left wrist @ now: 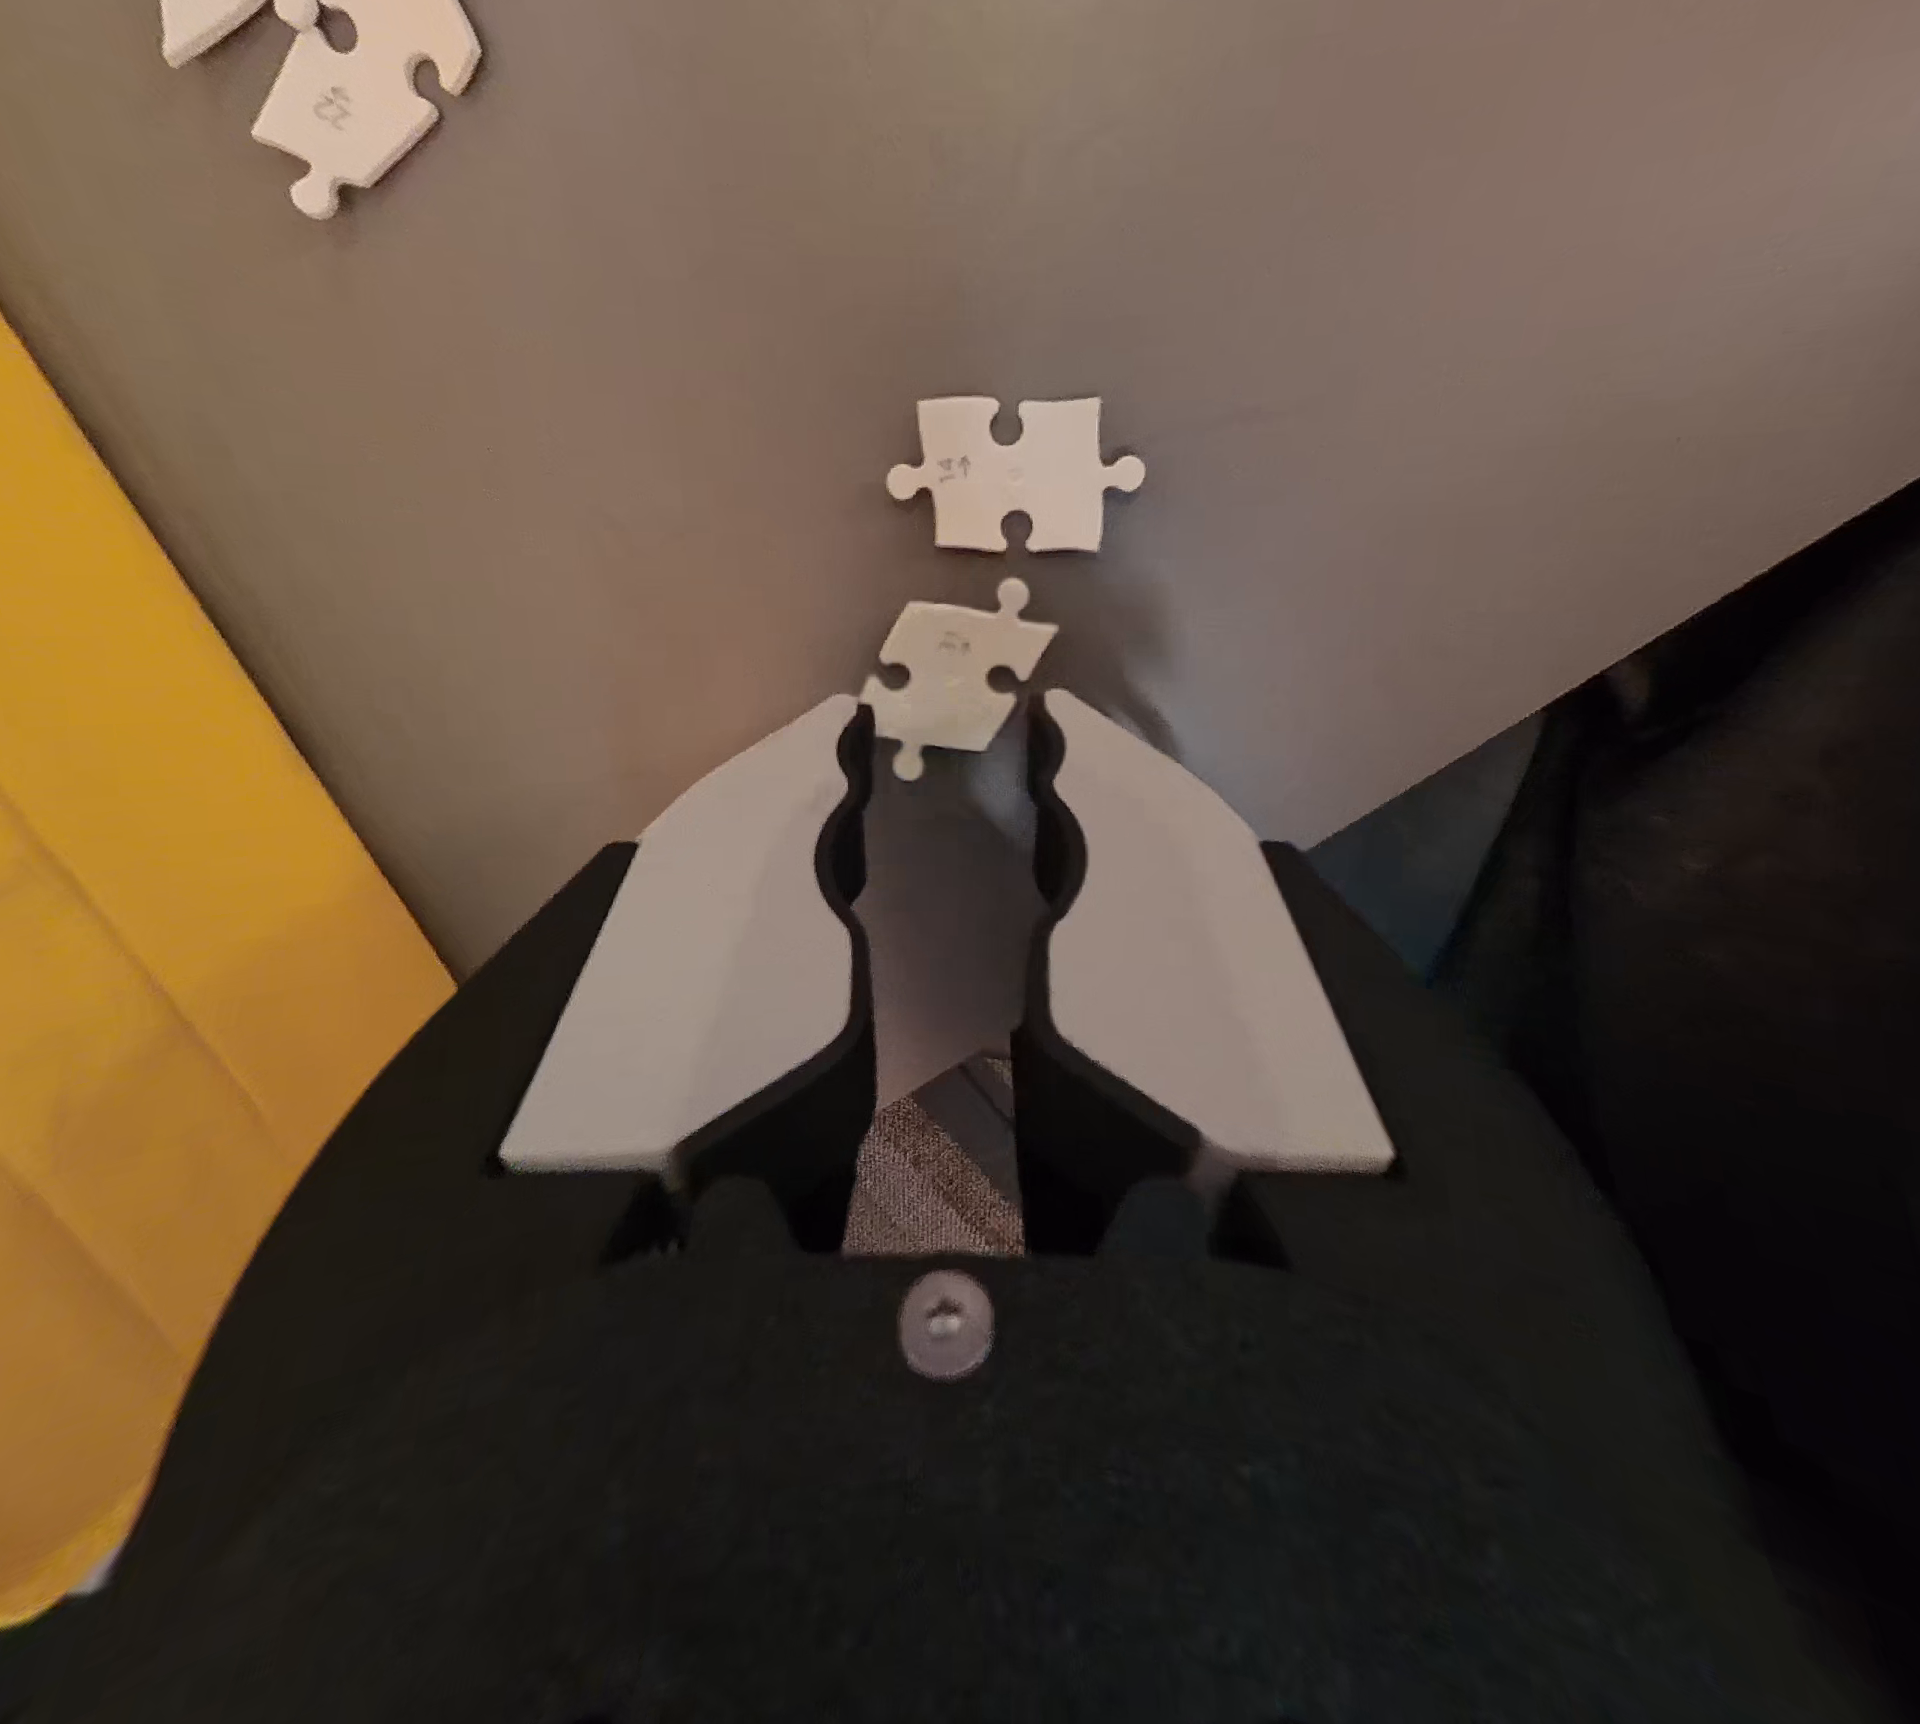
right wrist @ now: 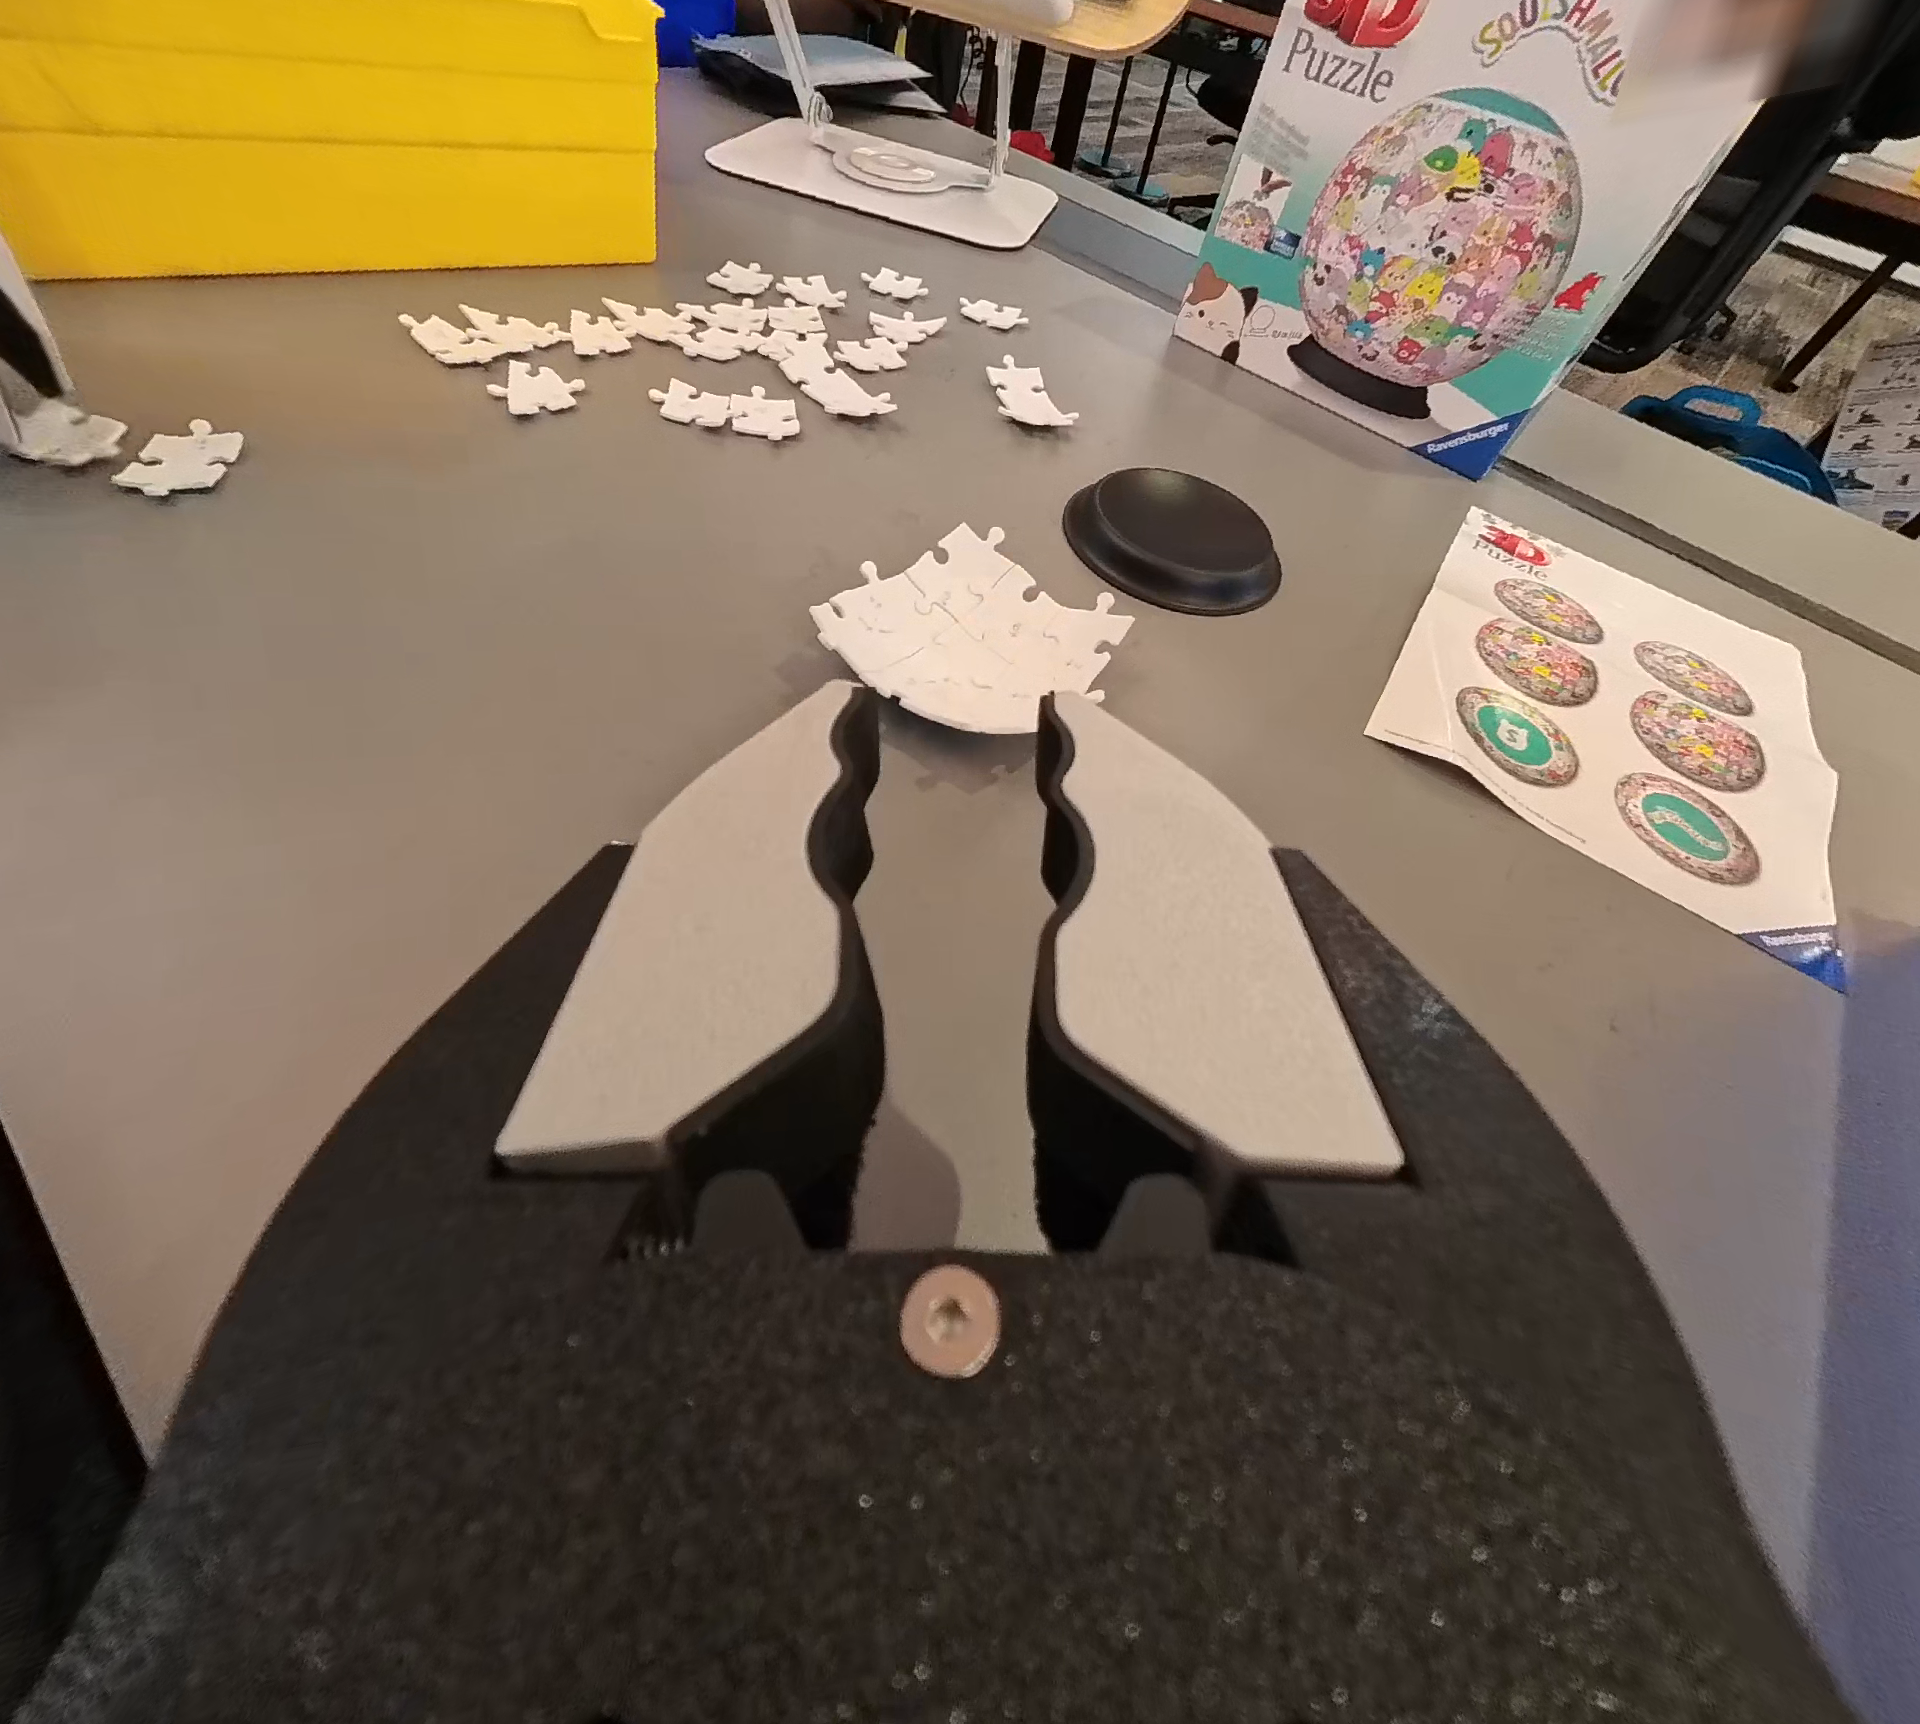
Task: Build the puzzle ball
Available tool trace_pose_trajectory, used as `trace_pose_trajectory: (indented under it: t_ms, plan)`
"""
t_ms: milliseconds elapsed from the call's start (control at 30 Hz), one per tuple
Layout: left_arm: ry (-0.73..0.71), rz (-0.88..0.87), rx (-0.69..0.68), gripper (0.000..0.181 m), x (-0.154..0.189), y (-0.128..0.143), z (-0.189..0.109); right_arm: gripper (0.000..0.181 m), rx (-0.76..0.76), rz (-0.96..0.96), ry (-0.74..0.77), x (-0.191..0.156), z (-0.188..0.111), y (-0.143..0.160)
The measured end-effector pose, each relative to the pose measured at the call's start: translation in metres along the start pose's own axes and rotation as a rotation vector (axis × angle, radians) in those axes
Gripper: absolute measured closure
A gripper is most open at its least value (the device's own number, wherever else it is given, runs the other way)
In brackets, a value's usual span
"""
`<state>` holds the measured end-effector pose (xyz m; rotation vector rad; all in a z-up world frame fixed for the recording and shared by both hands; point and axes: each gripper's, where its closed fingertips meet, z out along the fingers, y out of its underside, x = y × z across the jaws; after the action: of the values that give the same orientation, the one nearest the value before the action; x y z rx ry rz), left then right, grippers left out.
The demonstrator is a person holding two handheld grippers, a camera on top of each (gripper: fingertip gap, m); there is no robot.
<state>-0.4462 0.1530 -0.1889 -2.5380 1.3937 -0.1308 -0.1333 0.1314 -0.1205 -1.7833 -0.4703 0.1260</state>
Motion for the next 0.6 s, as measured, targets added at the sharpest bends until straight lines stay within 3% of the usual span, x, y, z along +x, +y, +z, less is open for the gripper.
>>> trace_pose_trajectory:
  t_ms: [233,600]
  plan:
    - [-0.062,-0.025,0.055,0.141,-0.0071,0.0002,0.0047,0.153,-0.007,-0.002,-0.005,-0.0006,0.0009,0.0008]
    - [-0.037,-0.051,0.062,0.159,-0.0017,-0.0005,0.0047,0.153,-0.004,-0.002,-0.002,-0.0004,0.0007,0.0004]
